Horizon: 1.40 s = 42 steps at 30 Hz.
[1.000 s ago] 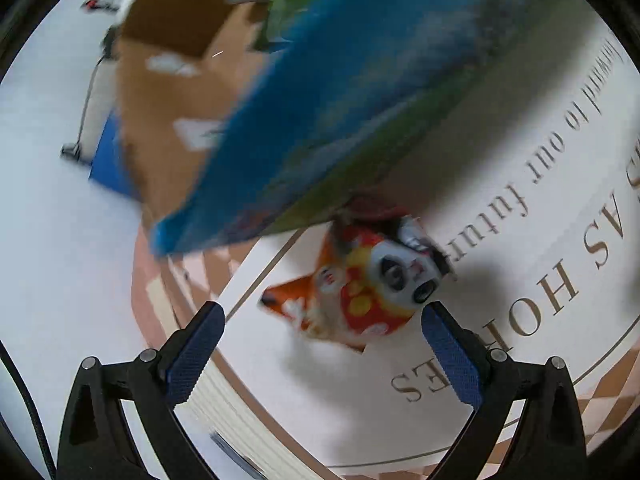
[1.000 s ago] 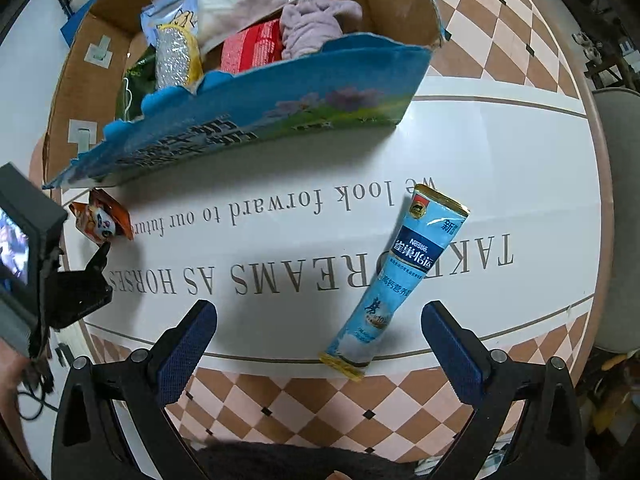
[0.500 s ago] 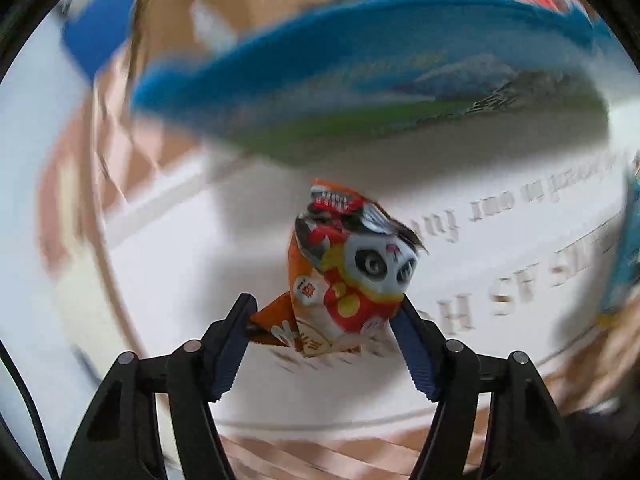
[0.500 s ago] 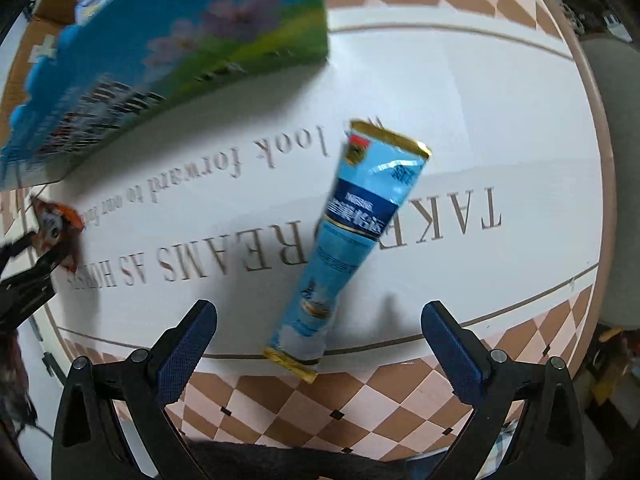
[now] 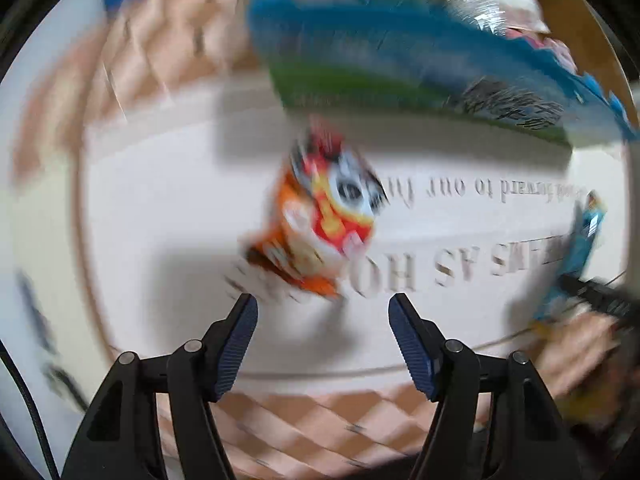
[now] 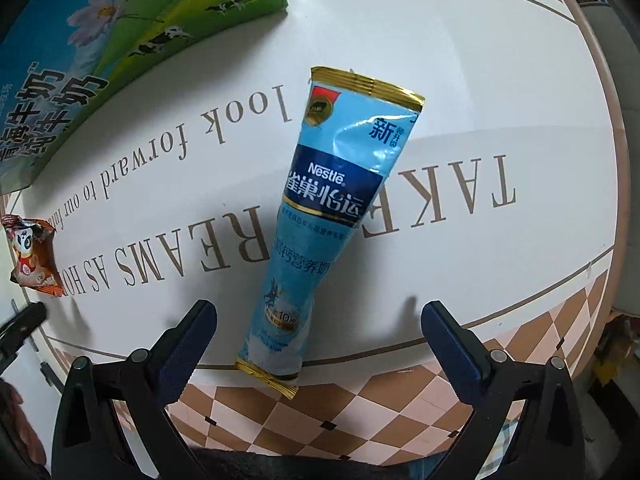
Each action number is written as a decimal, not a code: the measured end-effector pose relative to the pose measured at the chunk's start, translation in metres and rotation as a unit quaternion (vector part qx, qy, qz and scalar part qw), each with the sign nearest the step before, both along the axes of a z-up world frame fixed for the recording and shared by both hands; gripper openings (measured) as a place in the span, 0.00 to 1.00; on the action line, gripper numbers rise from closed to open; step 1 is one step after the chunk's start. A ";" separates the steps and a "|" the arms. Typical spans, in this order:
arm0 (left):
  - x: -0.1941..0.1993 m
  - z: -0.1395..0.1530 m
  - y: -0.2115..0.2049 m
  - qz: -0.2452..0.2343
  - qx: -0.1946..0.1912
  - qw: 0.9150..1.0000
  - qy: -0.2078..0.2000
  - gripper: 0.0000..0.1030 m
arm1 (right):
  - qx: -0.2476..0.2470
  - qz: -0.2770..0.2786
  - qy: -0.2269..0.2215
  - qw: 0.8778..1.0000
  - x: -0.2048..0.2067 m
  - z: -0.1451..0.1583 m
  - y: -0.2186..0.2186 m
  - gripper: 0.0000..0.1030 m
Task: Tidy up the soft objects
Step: 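Grasp the panda snack bag with the left tool while the right tool grasps the blue Nestle tube, then carry the panda bag and blue tube into the box and open both tools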
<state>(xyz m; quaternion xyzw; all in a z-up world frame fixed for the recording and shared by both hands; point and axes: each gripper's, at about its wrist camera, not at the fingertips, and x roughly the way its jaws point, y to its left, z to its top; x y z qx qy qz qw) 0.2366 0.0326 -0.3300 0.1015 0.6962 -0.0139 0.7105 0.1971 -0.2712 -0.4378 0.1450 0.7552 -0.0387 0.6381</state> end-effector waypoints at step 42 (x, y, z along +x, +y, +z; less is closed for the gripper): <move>-0.043 0.057 -0.077 0.053 -0.162 0.985 0.009 0.47 | 0.048 0.103 -0.092 0.989 -0.052 0.085 0.074 0.19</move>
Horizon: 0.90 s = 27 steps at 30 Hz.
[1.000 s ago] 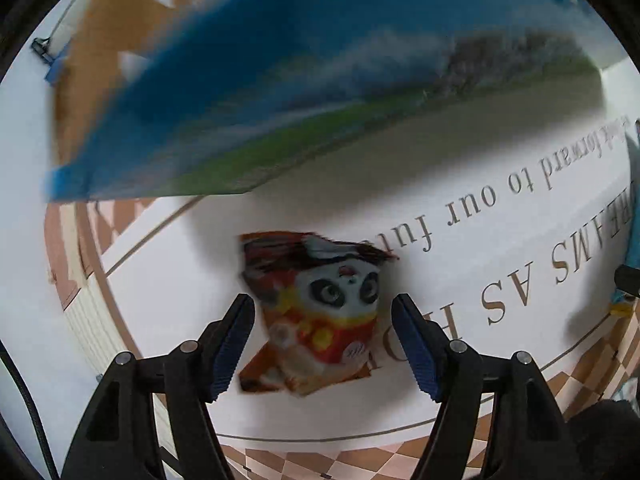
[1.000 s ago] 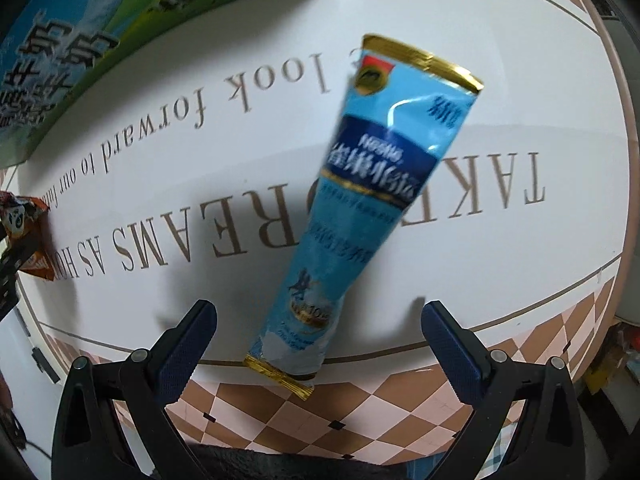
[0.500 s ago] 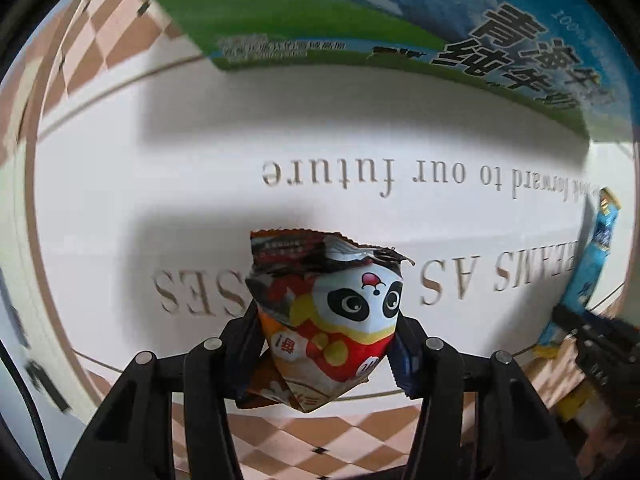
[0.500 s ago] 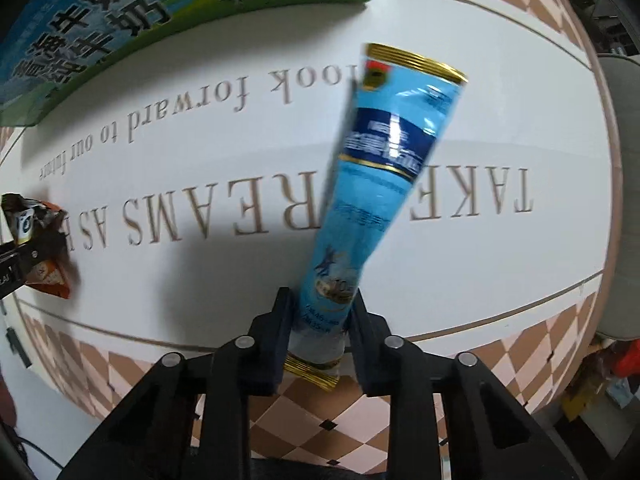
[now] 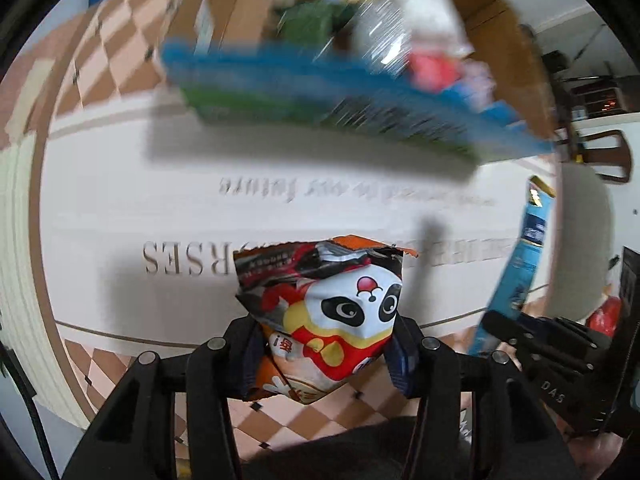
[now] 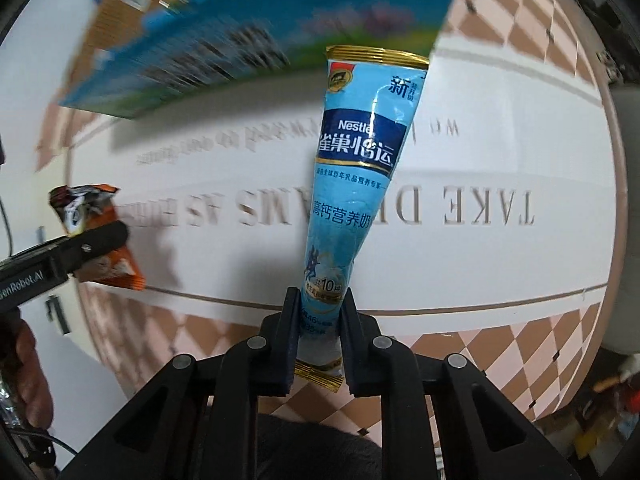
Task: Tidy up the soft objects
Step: 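Carry the panda bag and blue tube into the box and open both tools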
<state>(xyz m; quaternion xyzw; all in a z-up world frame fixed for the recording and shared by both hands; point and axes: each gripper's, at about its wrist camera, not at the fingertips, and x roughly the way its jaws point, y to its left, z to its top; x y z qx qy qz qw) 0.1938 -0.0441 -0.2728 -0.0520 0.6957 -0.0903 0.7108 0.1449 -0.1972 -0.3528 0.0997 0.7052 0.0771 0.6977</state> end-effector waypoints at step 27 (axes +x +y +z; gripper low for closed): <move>0.242 -0.003 0.046 0.016 0.107 0.994 0.033 0.47 | -0.193 0.087 -0.051 0.976 0.286 0.066 -0.033 0.19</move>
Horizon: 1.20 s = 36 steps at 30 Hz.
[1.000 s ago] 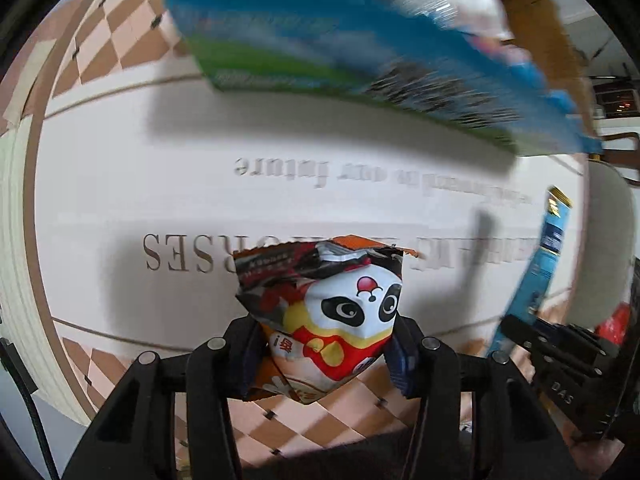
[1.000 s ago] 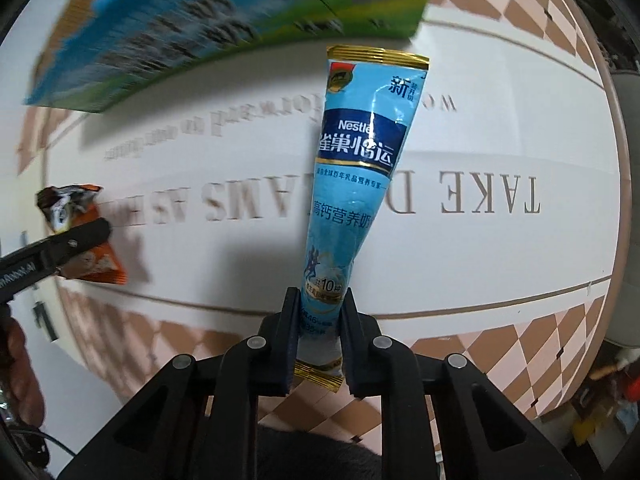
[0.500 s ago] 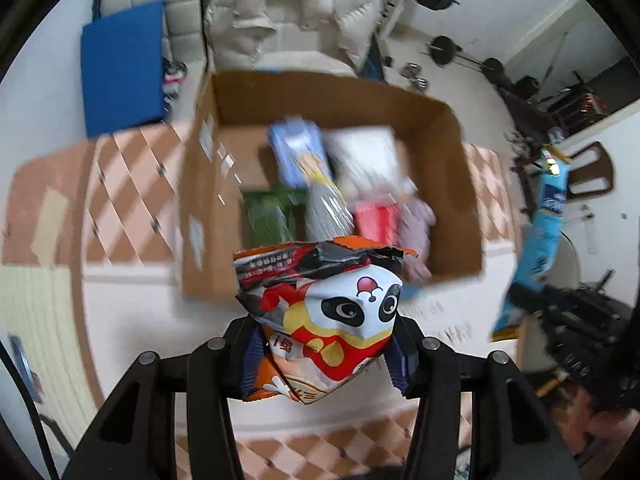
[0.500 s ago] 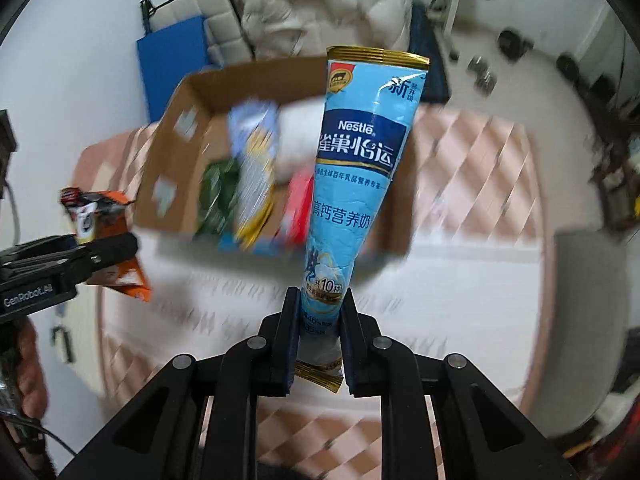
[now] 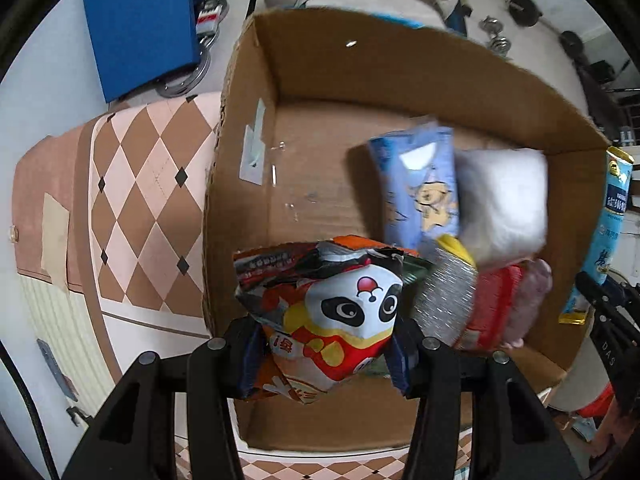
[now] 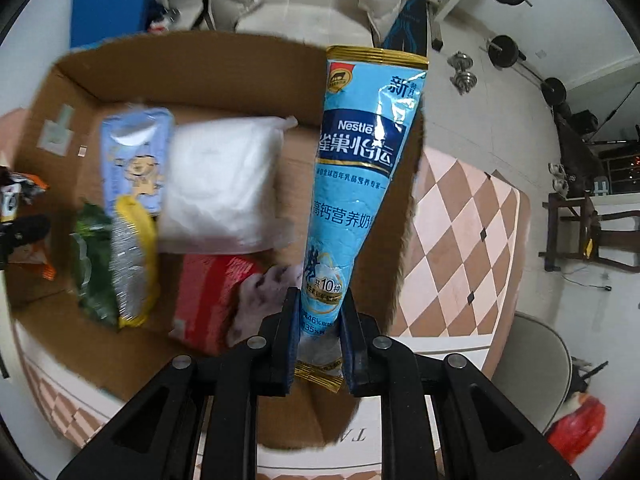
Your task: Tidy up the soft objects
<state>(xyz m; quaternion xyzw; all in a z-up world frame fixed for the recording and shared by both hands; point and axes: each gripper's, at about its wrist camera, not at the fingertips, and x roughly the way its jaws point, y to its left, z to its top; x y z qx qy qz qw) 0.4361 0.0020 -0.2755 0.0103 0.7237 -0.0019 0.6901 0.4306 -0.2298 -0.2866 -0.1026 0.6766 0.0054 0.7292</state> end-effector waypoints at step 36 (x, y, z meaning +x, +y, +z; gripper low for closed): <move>-0.093 0.051 0.005 0.031 -0.028 0.995 -0.095 0.89 | 0.134 -0.075 -0.046 0.987 -0.099 0.021 0.007 0.84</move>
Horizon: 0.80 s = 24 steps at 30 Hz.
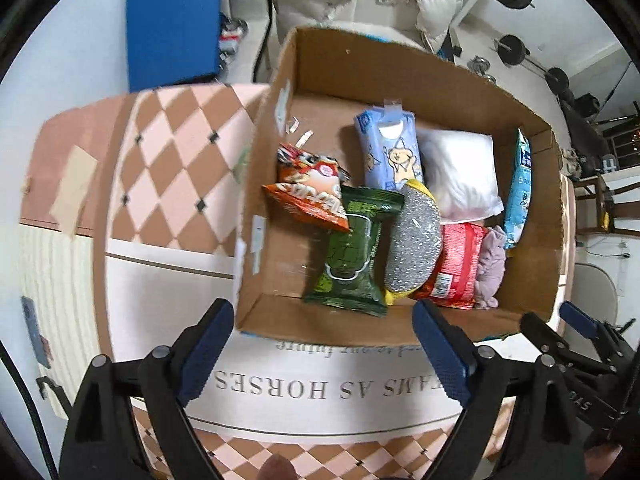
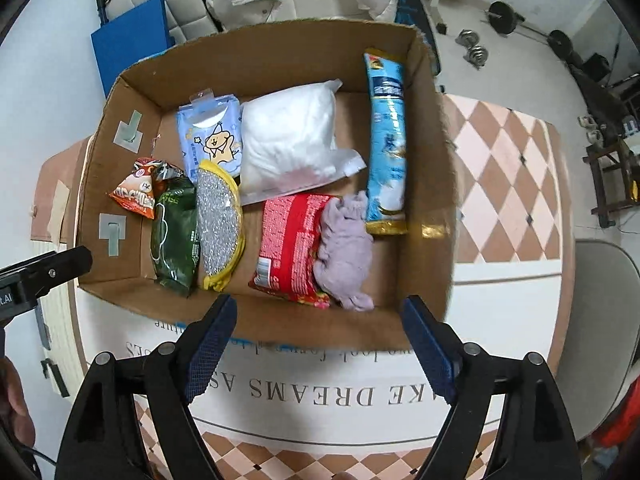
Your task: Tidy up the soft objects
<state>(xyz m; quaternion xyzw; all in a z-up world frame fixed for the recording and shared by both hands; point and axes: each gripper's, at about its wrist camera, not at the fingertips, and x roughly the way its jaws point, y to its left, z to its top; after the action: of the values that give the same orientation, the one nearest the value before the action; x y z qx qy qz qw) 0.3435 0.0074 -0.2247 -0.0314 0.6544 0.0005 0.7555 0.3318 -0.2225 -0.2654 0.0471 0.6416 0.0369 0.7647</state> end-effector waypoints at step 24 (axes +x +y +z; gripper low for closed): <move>-0.088 0.090 -0.035 -0.028 0.051 0.989 -0.134 0.92 | -0.018 -0.027 -0.104 0.994 -0.070 0.094 -0.015 1.00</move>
<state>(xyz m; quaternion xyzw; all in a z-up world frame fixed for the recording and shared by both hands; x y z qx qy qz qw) 0.2560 -0.0273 -0.1343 0.0256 0.5467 0.0085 0.8369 0.2615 -0.2379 -0.1711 0.0469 0.5580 0.0094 0.8285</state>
